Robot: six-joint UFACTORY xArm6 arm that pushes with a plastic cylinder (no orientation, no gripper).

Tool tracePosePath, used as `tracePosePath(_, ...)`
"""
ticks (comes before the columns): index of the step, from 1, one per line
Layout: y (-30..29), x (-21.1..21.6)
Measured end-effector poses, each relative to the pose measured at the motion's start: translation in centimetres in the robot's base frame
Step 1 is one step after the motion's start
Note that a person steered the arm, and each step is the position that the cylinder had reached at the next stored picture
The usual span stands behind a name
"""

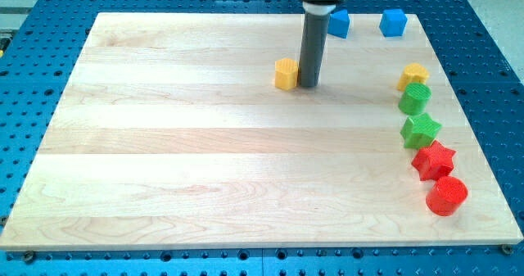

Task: Move the yellow hexagon to the top

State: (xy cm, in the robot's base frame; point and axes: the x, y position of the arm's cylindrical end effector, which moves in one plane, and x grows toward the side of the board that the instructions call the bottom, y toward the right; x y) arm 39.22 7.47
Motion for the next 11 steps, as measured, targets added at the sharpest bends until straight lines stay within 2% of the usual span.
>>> tracePosePath(1, -3.4, -0.1)
tracePosePath(3, -2.2, -12.5)
tracePosePath(4, -2.8, -5.9)
tracePosePath(5, -6.6, -10.0)
tracePosePath(6, -7.6, -12.8)
tracePosePath(7, -10.6, -14.0)
tracePosePath(8, -10.5, -15.1)
tracePosePath(9, -7.0, -15.1)
tracePosePath(11, -3.8, -13.9)
